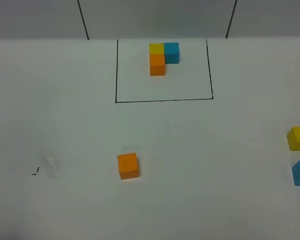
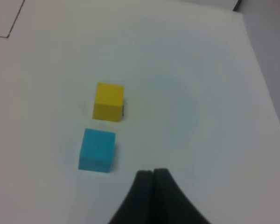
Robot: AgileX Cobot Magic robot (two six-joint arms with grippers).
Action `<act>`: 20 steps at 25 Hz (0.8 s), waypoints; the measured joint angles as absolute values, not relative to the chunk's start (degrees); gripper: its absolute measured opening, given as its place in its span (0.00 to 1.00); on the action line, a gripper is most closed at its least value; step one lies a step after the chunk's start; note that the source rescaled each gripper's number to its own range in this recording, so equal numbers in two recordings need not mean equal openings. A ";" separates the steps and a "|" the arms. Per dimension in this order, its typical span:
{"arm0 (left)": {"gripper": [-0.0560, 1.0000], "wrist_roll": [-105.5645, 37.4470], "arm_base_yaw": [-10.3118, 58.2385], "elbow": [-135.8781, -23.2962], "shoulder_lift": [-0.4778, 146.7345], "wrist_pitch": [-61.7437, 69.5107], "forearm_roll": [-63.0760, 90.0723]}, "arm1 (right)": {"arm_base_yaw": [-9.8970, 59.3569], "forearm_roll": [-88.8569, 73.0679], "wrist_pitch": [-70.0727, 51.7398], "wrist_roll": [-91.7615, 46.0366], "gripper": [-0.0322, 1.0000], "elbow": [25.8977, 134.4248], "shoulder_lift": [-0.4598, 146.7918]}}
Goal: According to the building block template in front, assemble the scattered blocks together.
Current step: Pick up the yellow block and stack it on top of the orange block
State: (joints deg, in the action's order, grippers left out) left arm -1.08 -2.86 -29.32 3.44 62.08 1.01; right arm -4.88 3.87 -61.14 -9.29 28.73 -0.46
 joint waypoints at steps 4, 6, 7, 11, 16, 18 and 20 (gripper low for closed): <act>0.05 -1.08 -2.86 -29.32 3.44 62.08 1.01 | -4.88 3.87 -61.14 -9.29 0.03 28.73 -0.46; 0.05 -1.08 -2.86 -29.32 3.44 62.08 1.01 | -4.88 3.87 -61.14 -9.29 0.03 28.73 -0.46; 0.05 -1.08 -2.86 -29.32 3.44 62.08 1.01 | -4.88 3.87 -61.14 -9.29 0.03 28.73 -0.46; 0.05 -1.08 -2.86 -29.32 3.44 62.08 1.01 | -4.88 3.87 -61.14 -9.29 0.03 28.73 -0.46; 0.05 -1.08 -2.86 -29.32 3.44 62.08 1.03 | -4.88 3.87 -61.14 -9.29 0.03 28.73 -0.46; 0.05 -1.08 -2.86 -29.32 3.44 62.08 1.03 | -4.88 3.87 -61.14 -9.29 0.03 28.73 -0.46; 0.05 -1.08 -2.86 -29.32 3.44 62.08 1.03 | -4.88 3.87 -61.14 -9.29 0.03 28.73 -0.46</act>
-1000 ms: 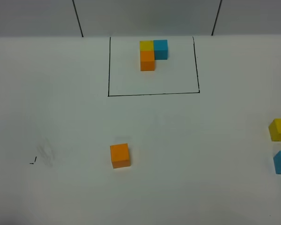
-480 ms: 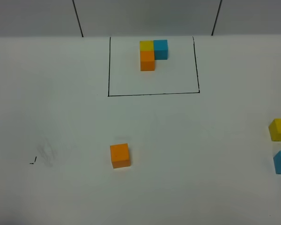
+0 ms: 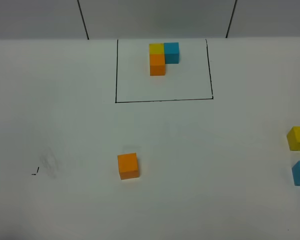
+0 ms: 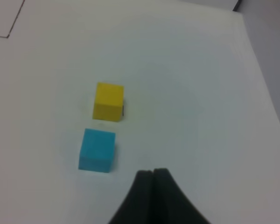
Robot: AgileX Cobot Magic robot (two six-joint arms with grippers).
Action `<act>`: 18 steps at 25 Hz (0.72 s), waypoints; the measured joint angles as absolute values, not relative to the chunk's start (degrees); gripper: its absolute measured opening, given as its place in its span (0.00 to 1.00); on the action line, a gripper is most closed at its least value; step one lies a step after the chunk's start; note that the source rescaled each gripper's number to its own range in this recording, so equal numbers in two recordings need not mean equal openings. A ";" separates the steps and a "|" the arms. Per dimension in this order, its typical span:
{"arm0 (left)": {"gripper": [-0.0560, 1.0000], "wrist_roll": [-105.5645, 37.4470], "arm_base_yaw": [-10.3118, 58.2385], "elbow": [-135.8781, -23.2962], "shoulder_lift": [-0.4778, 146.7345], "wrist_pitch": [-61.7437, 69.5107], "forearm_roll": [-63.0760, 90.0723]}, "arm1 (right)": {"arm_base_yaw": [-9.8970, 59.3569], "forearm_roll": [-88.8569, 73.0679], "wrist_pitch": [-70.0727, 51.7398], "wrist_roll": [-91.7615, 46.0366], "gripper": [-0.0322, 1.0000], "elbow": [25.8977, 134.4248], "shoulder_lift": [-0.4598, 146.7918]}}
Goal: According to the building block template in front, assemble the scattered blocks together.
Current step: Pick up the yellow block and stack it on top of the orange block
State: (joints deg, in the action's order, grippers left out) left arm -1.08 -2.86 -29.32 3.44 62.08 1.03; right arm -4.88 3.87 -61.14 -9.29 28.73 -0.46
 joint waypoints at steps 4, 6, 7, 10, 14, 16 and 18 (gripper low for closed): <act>0.05 -1.08 -2.86 -29.32 3.44 62.08 1.03 | -4.88 3.87 -61.14 -9.29 0.03 28.73 -0.46; 0.05 -1.08 -2.86 -29.32 3.44 62.08 1.03 | -4.88 3.87 -61.14 -9.29 0.03 28.73 -0.46; 0.05 -1.08 -2.86 -29.32 3.44 62.08 1.03 | -4.88 3.87 -61.14 -9.29 0.03 28.73 -0.46; 0.05 -1.08 -2.86 -29.32 3.44 62.08 1.03 | -4.88 3.87 -61.14 -9.29 0.03 28.73 -0.46; 0.05 -1.08 -2.86 -29.32 3.44 62.08 1.03 | -4.88 3.87 -61.14 -9.29 0.03 28.73 -0.46; 0.05 -1.08 -2.86 -29.32 3.44 62.08 1.03 | -4.88 3.87 -61.14 -9.29 0.03 28.73 -0.46; 0.05 -1.08 -2.86 -29.32 3.44 62.08 1.03 | -4.88 3.87 -61.14 -9.29 0.03 28.73 -0.46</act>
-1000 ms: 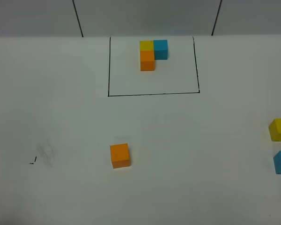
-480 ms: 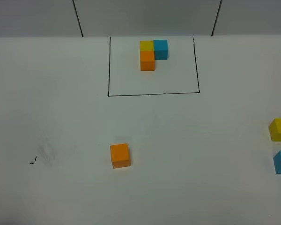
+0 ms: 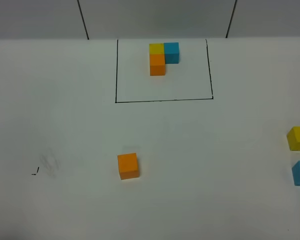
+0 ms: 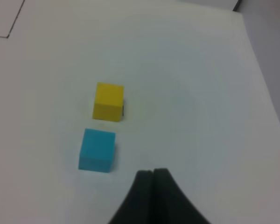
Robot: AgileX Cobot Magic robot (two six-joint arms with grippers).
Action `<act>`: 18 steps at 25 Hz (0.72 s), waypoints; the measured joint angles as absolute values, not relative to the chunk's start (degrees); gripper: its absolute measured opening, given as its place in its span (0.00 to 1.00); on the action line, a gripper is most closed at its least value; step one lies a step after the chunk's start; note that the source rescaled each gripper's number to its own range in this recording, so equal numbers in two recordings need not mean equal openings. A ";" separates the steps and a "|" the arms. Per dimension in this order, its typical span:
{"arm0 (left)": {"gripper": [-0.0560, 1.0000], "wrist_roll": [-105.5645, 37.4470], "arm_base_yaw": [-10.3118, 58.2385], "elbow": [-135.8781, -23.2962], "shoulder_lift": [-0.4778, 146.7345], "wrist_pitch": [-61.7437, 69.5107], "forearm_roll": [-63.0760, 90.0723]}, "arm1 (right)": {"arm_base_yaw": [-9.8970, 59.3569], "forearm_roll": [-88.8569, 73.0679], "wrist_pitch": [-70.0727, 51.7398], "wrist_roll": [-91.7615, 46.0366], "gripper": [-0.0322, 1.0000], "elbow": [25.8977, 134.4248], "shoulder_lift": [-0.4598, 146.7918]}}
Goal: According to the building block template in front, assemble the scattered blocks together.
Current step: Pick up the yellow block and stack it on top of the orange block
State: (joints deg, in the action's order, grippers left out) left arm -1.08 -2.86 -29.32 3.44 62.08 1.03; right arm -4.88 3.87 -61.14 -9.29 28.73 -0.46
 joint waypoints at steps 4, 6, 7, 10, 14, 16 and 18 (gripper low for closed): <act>0.05 -1.08 -2.86 -29.32 3.44 62.08 1.03 | -4.88 3.87 -61.14 -9.29 0.03 28.73 -0.46; 0.05 -1.08 -2.86 -29.32 3.44 62.08 1.03 | -4.88 3.87 -61.14 -9.29 0.03 28.73 -0.46; 0.05 -1.08 -2.86 -29.32 3.44 62.08 1.03 | -4.88 3.87 -61.14 -9.34 0.03 28.73 -0.46; 0.05 -1.08 -2.86 -29.32 3.44 62.11 1.03 | -4.88 3.87 -61.14 -9.34 0.03 28.73 -0.46; 0.05 -1.08 -2.86 -29.32 3.44 62.11 1.03 | -4.88 3.87 -61.14 -9.34 0.03 28.73 -0.46; 0.05 -1.08 -2.86 -29.32 3.44 62.11 1.03 | -4.88 3.87 -61.14 -9.34 0.03 28.73 -0.46; 0.05 -1.08 -2.86 -29.32 3.44 62.11 1.03 | -4.88 3.87 -61.14 -9.39 0.04 28.73 -0.46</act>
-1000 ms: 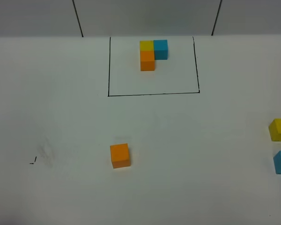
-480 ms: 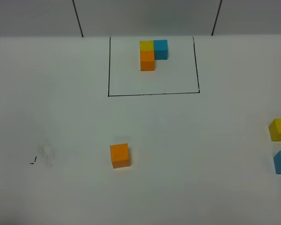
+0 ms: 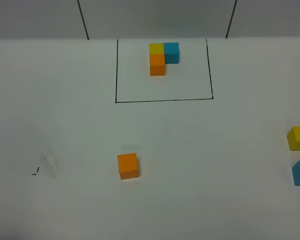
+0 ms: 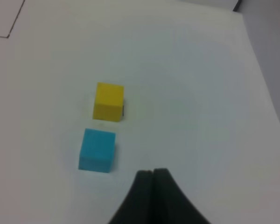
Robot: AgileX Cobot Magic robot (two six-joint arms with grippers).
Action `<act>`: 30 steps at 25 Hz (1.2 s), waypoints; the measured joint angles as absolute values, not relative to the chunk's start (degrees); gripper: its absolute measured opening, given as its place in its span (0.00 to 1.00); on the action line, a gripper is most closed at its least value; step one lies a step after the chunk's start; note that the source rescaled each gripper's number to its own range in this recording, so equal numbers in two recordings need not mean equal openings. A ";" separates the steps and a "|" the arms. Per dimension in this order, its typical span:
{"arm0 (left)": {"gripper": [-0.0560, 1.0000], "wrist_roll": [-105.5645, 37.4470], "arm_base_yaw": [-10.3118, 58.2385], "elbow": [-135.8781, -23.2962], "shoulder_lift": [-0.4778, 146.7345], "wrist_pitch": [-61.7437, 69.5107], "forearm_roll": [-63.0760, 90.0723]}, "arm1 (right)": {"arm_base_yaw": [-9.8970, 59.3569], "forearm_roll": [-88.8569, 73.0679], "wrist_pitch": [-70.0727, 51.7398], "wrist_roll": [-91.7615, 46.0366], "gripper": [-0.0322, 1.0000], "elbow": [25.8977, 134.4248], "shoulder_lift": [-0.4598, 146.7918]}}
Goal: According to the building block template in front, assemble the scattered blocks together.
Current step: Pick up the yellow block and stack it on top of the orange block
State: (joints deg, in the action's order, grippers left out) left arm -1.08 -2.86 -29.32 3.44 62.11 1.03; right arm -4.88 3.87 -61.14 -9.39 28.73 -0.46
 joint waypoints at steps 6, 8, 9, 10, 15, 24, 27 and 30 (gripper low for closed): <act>0.05 -1.08 -2.86 -29.32 3.44 62.11 1.03 | -4.88 3.47 -61.14 -11.32 0.23 28.73 -0.46; 0.05 -1.08 -2.86 -29.32 3.44 62.11 1.03 | -4.88 3.44 -61.14 -11.46 0.39 28.73 -0.46; 0.05 -1.08 -2.86 -29.32 3.44 62.11 1.03 | -4.88 3.44 -61.14 -11.46 0.46 28.73 -0.46; 0.05 -1.08 -2.86 -29.32 3.44 62.19 1.03 | -4.88 3.44 -61.14 -11.46 0.55 28.73 -0.46; 0.05 -1.08 -2.86 -29.32 3.44 62.19 1.03 | -4.88 3.41 -61.09 -11.46 0.90 28.73 -0.46; 0.05 -1.08 -2.86 -29.32 3.44 62.21 1.03 | -4.88 4.28 -60.13 -11.46 0.97 31.91 4.67; 0.05 -1.08 -2.86 -29.32 3.44 62.21 1.08 | -4.88 4.90 -59.23 -11.46 0.97 34.23 10.97; 0.05 -1.08 -2.86 -29.32 3.44 62.21 1.08 | -4.88 4.97 -56.78 -11.46 0.97 35.67 18.73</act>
State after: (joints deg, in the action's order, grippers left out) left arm -1.08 -2.86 -29.32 3.44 62.21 1.08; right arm -4.88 4.97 -56.78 -11.46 35.67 18.73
